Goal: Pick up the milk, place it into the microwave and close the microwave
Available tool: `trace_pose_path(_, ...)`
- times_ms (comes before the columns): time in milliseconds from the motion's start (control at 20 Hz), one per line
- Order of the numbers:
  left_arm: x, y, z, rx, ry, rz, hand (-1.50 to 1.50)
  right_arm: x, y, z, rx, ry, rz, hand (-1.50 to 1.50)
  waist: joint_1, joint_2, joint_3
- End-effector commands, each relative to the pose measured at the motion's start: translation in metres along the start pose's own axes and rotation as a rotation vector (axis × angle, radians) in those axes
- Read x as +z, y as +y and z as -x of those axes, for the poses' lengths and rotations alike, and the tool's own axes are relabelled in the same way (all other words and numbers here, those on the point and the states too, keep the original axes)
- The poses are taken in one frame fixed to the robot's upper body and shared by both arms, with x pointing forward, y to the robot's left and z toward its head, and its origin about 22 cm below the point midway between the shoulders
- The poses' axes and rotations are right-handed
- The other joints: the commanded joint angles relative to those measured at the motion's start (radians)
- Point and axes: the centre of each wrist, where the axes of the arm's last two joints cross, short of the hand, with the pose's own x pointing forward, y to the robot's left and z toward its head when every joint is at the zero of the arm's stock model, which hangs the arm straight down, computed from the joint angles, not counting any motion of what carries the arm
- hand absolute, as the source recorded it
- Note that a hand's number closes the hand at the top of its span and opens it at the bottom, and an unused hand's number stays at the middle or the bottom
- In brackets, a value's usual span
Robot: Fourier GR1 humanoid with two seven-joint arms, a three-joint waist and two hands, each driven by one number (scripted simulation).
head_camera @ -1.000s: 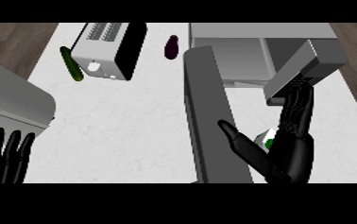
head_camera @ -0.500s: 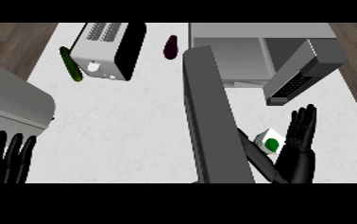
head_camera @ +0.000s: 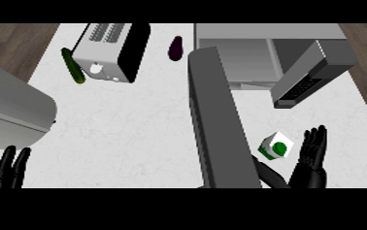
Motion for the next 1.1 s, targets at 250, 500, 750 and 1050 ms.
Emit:
trace_pose_path(250,0.002,-0.005,0.0,0.017,0.004,0.01,-1.5,-0.019,-0.018,0.035,0.028,-0.018,-0.047,-1.5,0.002,0.001,0.0)
trace_pose_path(500,0.0,0.018,0.005,-0.015,-0.008,-0.01,-1.5,-0.024,-0.02,0.05,0.03,-0.018,-0.038,-1.5,0.002,0.001,0.0)
trace_pose_path(750,0.003,0.001,-0.018,0.003,-0.009,0.007,-1.5,-0.017,-0.022,0.055,0.062,-0.005,-0.012,-1.5,0.001,0.0,0.0)
trace_pose_path(1050,0.0,-0.005,-0.013,0.016,0.011,0.006,-1.5,-0.021,-0.056,0.084,0.198,0.049,0.082,-1.5,0.0,0.001,0.0)
